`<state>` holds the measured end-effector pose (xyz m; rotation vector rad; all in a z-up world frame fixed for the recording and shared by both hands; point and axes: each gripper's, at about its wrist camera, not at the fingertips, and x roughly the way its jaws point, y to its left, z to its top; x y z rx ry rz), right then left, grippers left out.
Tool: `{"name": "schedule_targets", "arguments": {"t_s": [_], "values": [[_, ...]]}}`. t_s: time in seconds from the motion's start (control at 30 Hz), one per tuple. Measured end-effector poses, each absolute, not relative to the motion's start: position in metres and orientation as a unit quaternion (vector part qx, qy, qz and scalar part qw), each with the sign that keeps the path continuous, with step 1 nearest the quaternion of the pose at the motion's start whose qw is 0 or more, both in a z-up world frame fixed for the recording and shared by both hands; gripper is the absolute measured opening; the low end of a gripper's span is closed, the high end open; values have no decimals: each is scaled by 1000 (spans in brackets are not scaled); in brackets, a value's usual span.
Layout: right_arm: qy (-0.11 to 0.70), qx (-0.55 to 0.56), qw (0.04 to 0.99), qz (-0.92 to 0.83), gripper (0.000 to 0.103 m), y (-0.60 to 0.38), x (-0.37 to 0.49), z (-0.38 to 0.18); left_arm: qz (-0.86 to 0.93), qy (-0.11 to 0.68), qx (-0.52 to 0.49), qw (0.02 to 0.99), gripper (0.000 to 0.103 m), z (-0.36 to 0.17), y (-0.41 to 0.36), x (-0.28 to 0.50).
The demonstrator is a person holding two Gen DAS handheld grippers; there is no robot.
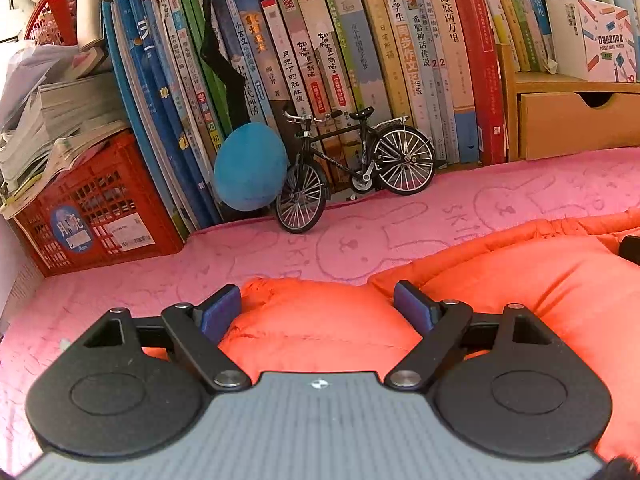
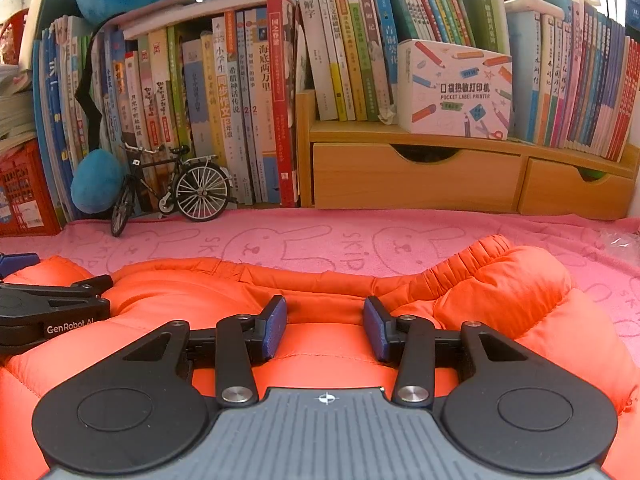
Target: Fold clothes
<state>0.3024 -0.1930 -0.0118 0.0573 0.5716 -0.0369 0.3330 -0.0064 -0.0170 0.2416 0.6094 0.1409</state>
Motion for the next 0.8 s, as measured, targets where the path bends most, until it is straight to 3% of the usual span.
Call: {"name": "schedule_targets", "arguments": {"t_s": [0.43, 0.5, 0.57, 0.8], "values": [[285, 13, 958, -18, 44, -191, 303, -12, 59, 293, 128, 946, 89, -15, -1, 331], [285, -23, 958, -25, 46, -189, 303, -11, 58, 285, 143, 946, 91, -14, 5, 329], [284, -65, 956, -43, 55, -188, 301, -12, 65, 278, 158, 945, 93, -15, 10, 326], [294, -84, 950, -57, 59, -212, 294, -16, 88, 285, 164, 940, 93, -17, 32, 327]]}}
